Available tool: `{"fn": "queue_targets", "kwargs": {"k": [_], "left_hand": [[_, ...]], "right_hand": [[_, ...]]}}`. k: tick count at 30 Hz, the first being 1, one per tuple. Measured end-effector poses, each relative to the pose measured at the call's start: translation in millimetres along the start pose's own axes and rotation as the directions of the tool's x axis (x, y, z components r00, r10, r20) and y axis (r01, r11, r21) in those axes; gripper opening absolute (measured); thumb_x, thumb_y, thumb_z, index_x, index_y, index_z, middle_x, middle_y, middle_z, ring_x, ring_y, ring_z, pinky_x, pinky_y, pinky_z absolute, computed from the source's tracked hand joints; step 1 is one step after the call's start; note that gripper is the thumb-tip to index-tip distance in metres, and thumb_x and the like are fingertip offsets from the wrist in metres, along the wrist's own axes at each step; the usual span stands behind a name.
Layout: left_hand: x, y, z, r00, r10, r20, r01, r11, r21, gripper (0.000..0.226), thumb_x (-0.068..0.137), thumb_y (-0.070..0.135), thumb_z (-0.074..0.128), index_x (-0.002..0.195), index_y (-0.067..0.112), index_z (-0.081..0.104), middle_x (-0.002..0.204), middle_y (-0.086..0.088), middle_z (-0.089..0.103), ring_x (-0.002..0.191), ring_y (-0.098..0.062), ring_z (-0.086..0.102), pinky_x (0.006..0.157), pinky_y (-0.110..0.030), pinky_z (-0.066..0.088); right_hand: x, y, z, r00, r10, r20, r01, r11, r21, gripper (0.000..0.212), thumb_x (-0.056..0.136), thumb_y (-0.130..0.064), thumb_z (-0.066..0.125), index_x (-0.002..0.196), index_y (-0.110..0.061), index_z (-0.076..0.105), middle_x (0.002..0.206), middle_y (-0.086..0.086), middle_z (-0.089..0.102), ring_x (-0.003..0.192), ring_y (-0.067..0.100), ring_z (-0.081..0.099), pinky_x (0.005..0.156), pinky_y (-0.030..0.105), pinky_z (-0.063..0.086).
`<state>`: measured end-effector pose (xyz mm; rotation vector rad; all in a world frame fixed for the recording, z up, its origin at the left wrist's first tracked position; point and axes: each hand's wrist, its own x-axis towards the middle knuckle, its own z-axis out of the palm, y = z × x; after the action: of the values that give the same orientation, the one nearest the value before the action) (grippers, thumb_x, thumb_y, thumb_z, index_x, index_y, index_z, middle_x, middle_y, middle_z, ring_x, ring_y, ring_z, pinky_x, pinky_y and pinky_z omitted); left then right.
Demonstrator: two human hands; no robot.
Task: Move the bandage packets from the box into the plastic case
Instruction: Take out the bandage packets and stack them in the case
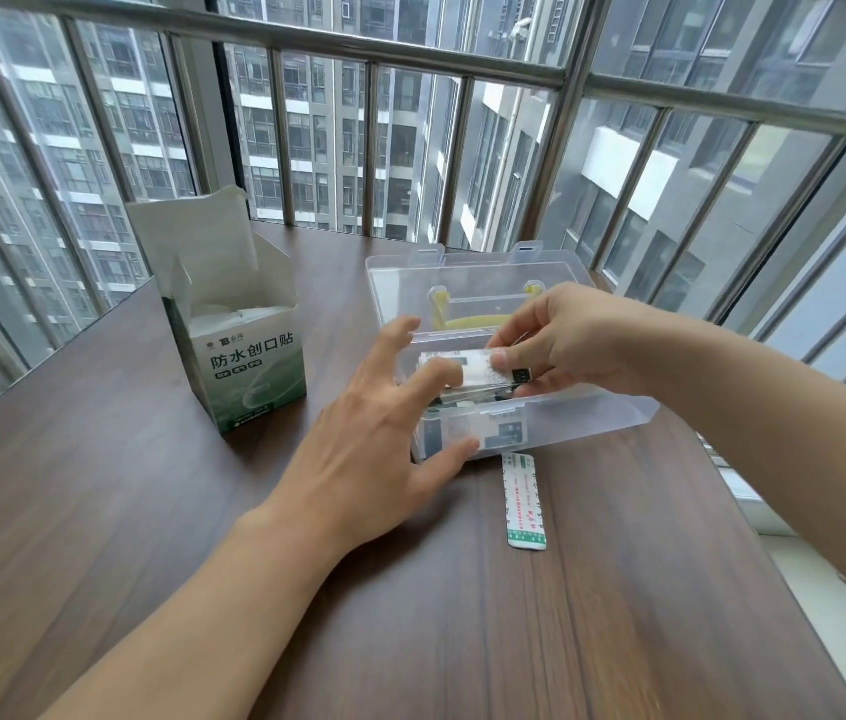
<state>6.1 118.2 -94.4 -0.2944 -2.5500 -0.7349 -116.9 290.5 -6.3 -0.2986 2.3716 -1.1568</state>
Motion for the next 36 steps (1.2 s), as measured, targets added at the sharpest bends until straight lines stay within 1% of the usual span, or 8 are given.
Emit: {"fn": "queue_targets", "kwargs": {"k": [5,11,15,18,23,25,30,36], "left_hand": [[3.2,-5.0,1.6,0.997,0.078,-0.016,-0.077,0.995,0.064,0.035,0.086,0.057,0.060,0.103,0.027,0.062,0.133,0.010,0.051,0.137,-0.015,0.040,0.091,-0.044,0.053],[3.2,-5.2,3.9,0.996,0.076,-0.039,-0.072,0.993,0.095,0.036,0.084,0.058,0.055,0.099,0.026,0.066,0.115,0.018,0.061,0.134,-0.014,0.043,0.086,-0.040,0.055],[4.1,-1.3,3.2,0.997,0.054,-0.057,-0.046,0.991,0.126,0.040,0.081,0.058,0.055,0.098,0.025,0.068,0.109,0.018,0.063,0.129,-0.010,0.045,0.077,-0.039,0.058],[4.5,1.7,3.0,0.997,0.043,-0.063,-0.034,0.989,0.142,0.039,0.079,0.059,0.055,0.095,0.026,0.068,0.103,0.019,0.063,0.125,-0.007,0.046,0.071,-0.038,0.058],[4.8,3.4,2.7,0.997,0.044,-0.070,-0.033,0.989,0.146,0.038,0.078,0.060,0.054,0.091,0.026,0.067,0.098,0.018,0.061,0.120,-0.005,0.047,0.069,-0.038,0.058],[5.1,1.3,3.3,0.997,0.052,-0.059,-0.044,0.991,0.128,0.036,0.080,0.059,0.054,0.090,0.027,0.068,0.098,0.018,0.060,0.120,-0.007,0.047,0.070,-0.039,0.057],[6.1,-6.4,5.8,0.997,0.081,-0.018,-0.080,0.996,0.046,0.034,0.085,0.055,0.056,0.096,0.027,0.071,0.108,0.012,0.057,0.126,-0.013,0.044,0.085,-0.043,0.053],[5.1,-3.3,6.9,0.998,0.052,-0.046,-0.050,0.998,0.038,0.034,0.081,0.057,0.057,0.092,0.027,0.070,0.103,0.014,0.057,0.124,-0.010,0.045,0.082,-0.042,0.055]], "right_hand": [[3.7,-6.1,11.0,0.999,0.013,-0.048,-0.015,0.999,-0.028,0.028,0.077,-0.001,0.083,0.100,0.007,0.069,0.097,0.021,0.074,0.074,0.023,0.076,0.072,0.029,0.063],[-8.5,-5.2,18.1,0.959,-0.214,-0.183,0.091,0.850,-0.520,0.035,0.079,-0.035,0.085,0.097,-0.007,0.074,0.093,0.009,0.075,0.080,0.021,0.074,0.083,0.041,0.060],[-16.6,-13.9,-3.8,1.000,0.005,-0.008,-0.009,0.759,-0.651,0.045,0.073,-0.056,0.081,0.091,-0.014,0.079,0.084,0.002,0.078,0.087,0.019,0.074,0.088,0.037,0.059],[-7.8,-15.7,-10.5,0.958,0.218,0.186,-0.089,0.845,-0.528,0.038,0.082,-0.037,0.079,0.102,-0.005,0.077,0.090,0.007,0.079,0.090,0.017,0.076,0.085,0.028,0.060],[11.0,-17.8,-11.5,0.862,0.378,0.338,-0.182,0.852,-0.491,0.024,0.087,-0.013,0.075,0.106,0.002,0.072,0.109,0.023,0.074,0.103,0.029,0.072,0.094,0.035,0.056],[14.0,-16.4,-12.0,0.843,0.392,0.369,-0.192,0.859,-0.474,0.027,0.086,-0.009,0.075,0.110,0.003,0.069,0.114,0.025,0.072,0.107,0.031,0.071,0.096,0.036,0.054],[13.4,-10.9,-17.4,0.828,0.352,0.437,-0.180,0.904,-0.388,0.071,0.072,-0.018,0.080,0.133,0.006,0.054,0.118,0.026,0.070,0.115,0.034,0.067,0.100,0.039,0.053],[4.0,-8.6,-28.7,0.877,0.276,0.394,-0.171,0.944,-0.281,0.052,0.071,-0.016,0.082,0.116,0.002,0.064,0.111,0.027,0.072,0.104,0.030,0.071,0.091,0.036,0.054]]}}
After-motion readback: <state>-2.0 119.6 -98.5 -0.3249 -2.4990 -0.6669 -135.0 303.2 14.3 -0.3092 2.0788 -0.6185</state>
